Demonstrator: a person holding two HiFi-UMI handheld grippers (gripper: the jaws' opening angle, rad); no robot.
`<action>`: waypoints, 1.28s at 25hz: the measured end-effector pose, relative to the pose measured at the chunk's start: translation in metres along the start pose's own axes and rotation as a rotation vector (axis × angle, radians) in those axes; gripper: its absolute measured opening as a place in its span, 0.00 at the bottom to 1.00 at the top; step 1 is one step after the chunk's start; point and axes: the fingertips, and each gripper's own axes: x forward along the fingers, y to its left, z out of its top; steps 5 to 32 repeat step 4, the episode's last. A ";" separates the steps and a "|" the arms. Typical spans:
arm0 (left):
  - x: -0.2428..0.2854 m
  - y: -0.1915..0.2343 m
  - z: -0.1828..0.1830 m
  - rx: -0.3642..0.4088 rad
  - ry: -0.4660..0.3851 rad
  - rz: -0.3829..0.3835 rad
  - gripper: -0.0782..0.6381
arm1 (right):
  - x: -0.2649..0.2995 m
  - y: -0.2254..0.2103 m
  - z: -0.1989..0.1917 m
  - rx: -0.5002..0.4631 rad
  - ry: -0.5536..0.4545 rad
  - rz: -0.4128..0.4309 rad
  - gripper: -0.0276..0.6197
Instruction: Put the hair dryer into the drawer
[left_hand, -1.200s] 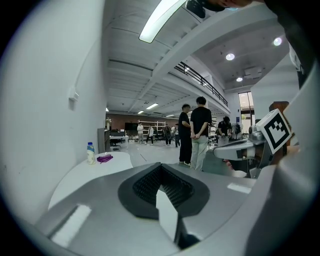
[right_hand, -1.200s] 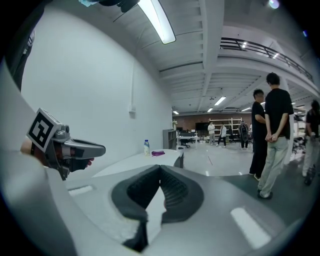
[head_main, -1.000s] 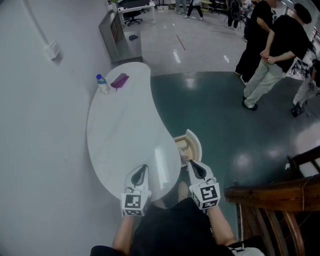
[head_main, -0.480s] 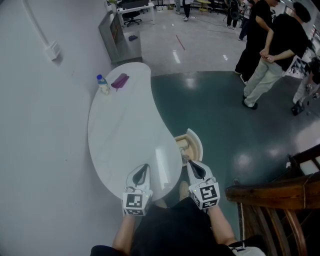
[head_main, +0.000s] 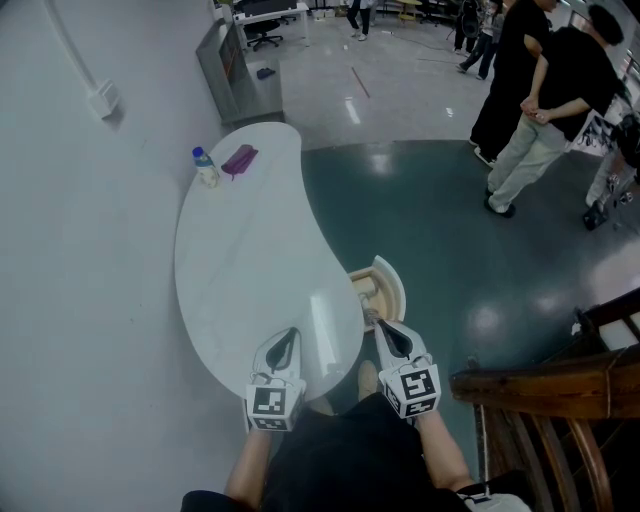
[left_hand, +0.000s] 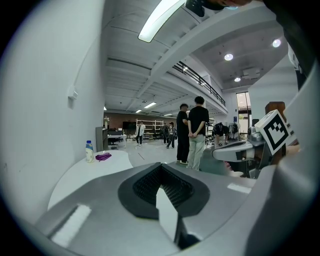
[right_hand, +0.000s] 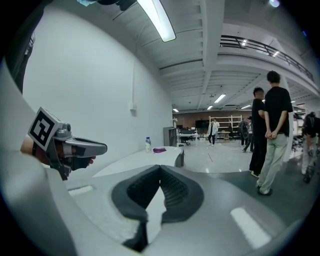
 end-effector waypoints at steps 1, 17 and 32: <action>0.000 0.000 0.000 0.000 0.001 0.000 0.12 | 0.000 0.000 0.000 0.000 0.002 0.000 0.05; 0.001 0.001 0.001 0.002 0.001 0.000 0.12 | 0.001 0.000 0.000 0.000 0.006 0.001 0.05; 0.001 0.001 0.001 0.002 0.001 0.000 0.12 | 0.001 0.000 0.000 0.000 0.006 0.001 0.05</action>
